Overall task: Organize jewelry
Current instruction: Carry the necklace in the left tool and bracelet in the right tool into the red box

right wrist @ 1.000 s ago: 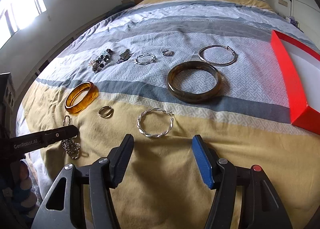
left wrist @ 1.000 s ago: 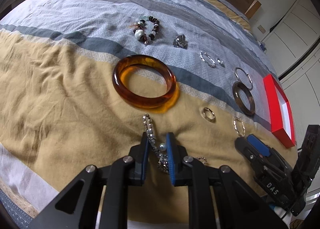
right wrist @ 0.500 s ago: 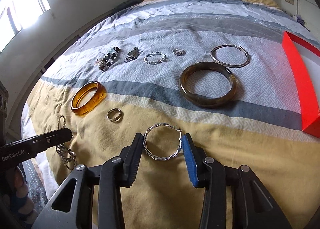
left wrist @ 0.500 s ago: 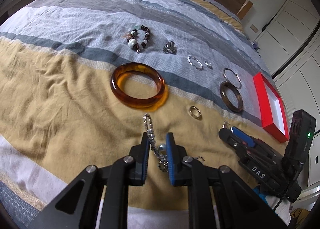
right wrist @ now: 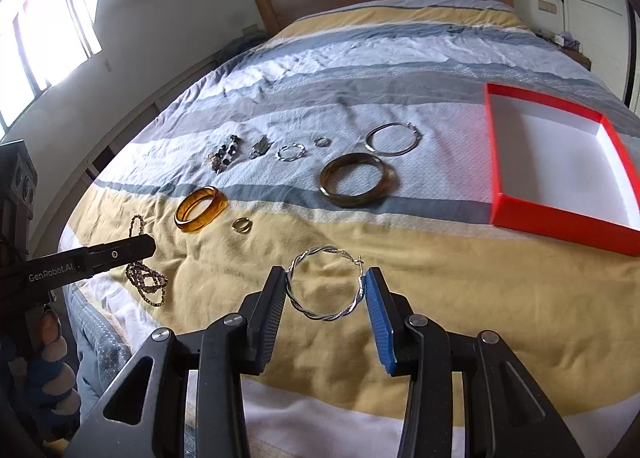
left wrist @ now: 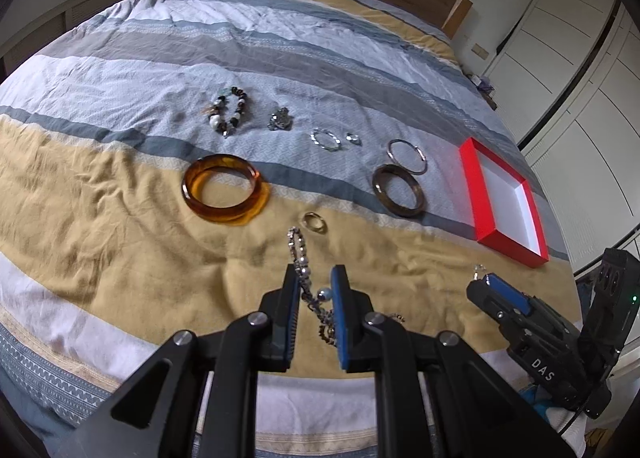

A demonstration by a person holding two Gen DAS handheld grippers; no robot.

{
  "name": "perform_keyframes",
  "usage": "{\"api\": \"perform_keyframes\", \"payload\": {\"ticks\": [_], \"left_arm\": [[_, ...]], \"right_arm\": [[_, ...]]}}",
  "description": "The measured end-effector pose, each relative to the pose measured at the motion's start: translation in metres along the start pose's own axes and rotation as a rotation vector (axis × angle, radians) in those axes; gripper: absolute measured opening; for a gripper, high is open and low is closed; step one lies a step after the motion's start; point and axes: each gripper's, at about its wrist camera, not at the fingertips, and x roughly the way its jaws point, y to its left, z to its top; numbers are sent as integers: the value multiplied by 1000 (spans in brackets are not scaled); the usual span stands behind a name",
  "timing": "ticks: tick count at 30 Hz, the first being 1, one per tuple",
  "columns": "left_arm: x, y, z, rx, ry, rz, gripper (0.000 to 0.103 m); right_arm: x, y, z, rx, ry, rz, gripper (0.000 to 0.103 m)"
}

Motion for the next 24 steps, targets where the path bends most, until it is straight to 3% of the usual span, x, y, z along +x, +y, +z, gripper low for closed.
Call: {"api": "perform_keyframes", "payload": {"ticks": [12,18,24], "left_arm": [[50,-141,45,203,23,-162,14],[105,-216,64,314,60,-197,14],[167,-266,66,383,138,-200,14]], "right_arm": [[-54,-123,40,37,-95,-191,41],[-38,-186,65,43,-86,-257,41],[2,-230,72,31,15,-258,41]]}}
